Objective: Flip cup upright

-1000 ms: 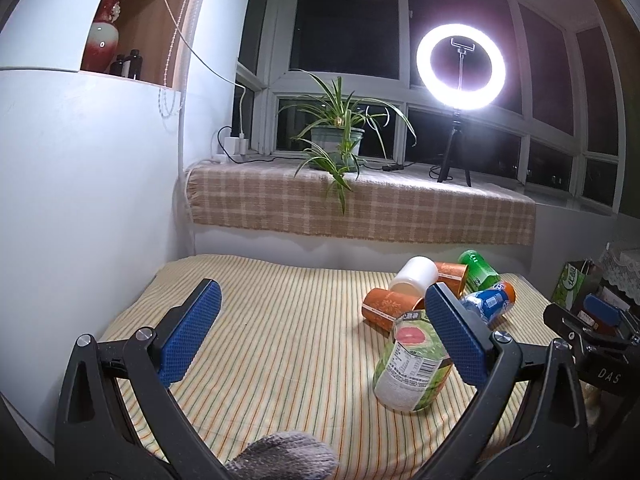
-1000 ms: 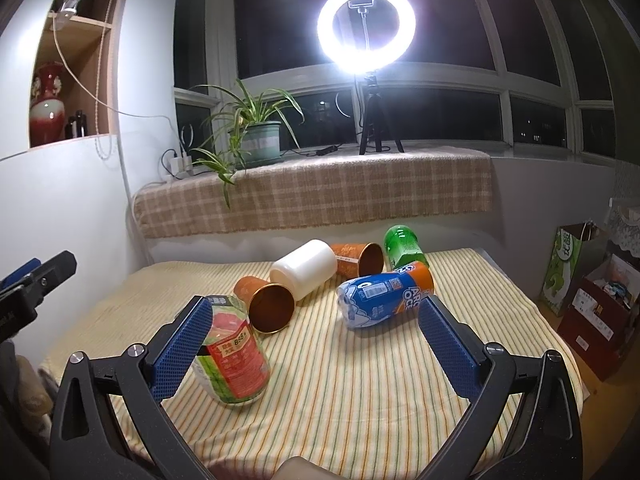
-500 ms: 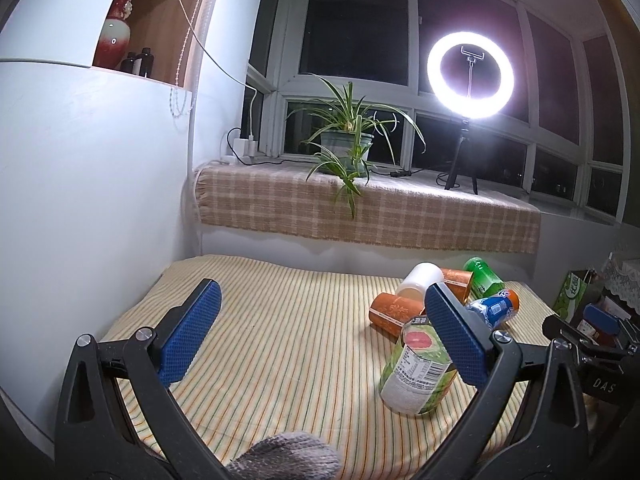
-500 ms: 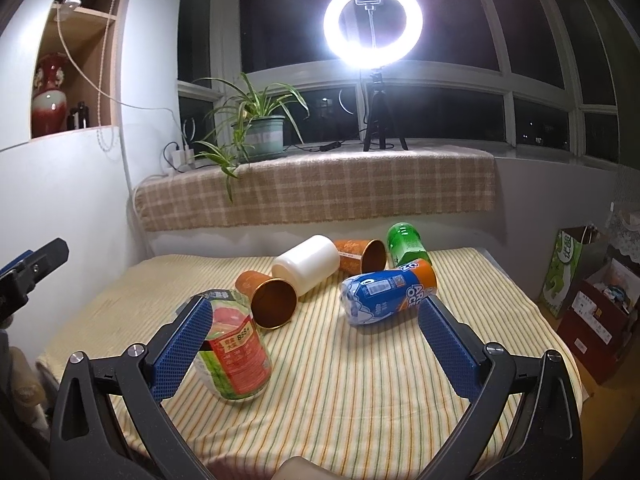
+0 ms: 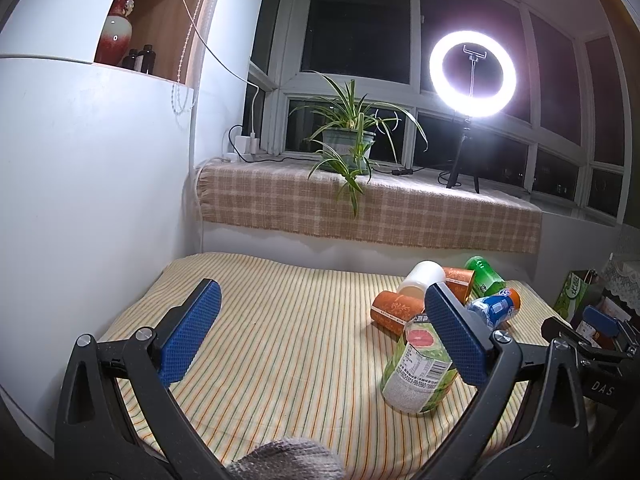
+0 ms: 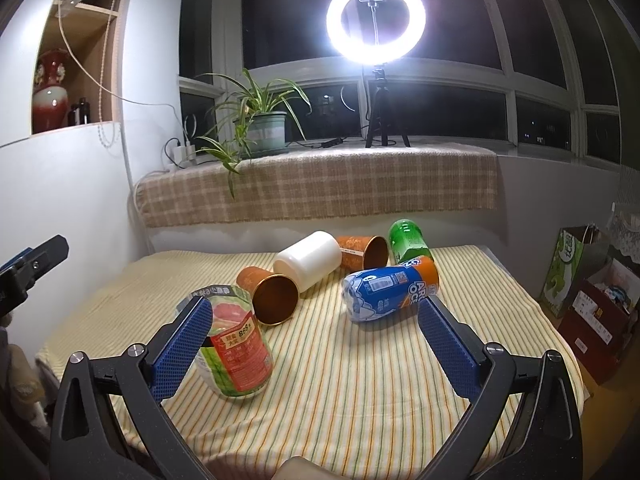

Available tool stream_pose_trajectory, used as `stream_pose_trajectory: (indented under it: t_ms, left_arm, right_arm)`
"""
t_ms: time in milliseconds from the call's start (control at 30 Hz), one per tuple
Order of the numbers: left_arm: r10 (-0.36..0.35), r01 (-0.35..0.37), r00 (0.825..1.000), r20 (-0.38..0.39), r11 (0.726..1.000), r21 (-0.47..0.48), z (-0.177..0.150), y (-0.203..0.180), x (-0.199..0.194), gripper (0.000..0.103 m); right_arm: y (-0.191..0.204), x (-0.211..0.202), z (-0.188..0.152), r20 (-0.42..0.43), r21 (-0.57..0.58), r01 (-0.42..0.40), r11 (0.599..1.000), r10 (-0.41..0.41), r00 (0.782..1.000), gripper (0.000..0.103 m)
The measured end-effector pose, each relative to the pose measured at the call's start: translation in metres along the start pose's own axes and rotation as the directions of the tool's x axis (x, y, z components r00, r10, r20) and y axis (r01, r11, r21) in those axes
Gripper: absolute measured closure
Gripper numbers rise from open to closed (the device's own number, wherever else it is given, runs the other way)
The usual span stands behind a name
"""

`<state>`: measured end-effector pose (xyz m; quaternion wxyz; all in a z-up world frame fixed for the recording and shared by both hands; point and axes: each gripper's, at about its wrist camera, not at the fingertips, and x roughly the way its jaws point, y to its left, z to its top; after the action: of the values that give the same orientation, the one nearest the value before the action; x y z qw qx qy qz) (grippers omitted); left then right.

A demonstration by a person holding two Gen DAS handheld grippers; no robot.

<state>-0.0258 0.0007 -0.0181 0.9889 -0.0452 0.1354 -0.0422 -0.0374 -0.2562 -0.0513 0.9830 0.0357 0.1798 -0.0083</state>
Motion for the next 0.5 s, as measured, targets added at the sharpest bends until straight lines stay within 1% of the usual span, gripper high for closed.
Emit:
stream_pose_trajectory:
  t_ms: [500]
  left_arm:
    - [0.002,-0.002,1.0,-0.003,1.0,0.0,-0.002,-0.0003,0.0001,0.0]
  right_arm:
    - [-0.0011,0.0062,-0.0042,-0.023,0.011,-0.004,1.0,0.004,1.0,0.001]
